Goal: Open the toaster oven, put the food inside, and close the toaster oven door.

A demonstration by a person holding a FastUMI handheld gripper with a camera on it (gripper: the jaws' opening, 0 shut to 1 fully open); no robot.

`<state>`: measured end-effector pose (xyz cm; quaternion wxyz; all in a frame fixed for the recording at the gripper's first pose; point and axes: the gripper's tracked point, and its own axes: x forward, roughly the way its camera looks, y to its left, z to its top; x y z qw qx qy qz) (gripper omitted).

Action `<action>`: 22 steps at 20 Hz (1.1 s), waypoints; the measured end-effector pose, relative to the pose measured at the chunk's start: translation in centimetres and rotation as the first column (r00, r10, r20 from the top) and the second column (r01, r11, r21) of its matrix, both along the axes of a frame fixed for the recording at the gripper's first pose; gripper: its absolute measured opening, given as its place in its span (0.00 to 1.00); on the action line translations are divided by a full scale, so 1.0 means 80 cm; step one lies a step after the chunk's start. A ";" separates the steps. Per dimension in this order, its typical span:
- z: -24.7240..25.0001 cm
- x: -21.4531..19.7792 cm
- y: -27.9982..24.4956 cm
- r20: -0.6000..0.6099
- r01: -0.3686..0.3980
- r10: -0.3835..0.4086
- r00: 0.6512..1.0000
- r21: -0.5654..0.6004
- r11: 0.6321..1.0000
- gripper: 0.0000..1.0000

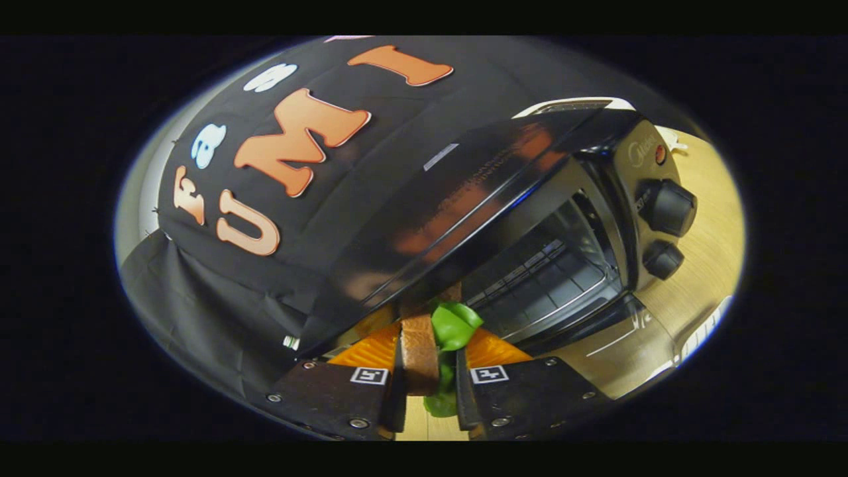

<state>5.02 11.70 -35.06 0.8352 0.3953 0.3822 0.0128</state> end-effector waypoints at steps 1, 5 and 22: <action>-0.004 -0.001 0.000 -0.003 -0.002 0.002 1.000 -0.012 1.000 0.31; -0.013 0.010 -0.004 0.028 0.014 -0.011 1.000 -0.081 0.997 0.31; -0.002 -0.033 -0.077 -0.083 -0.191 0.172 0.982 -0.460 0.867 0.98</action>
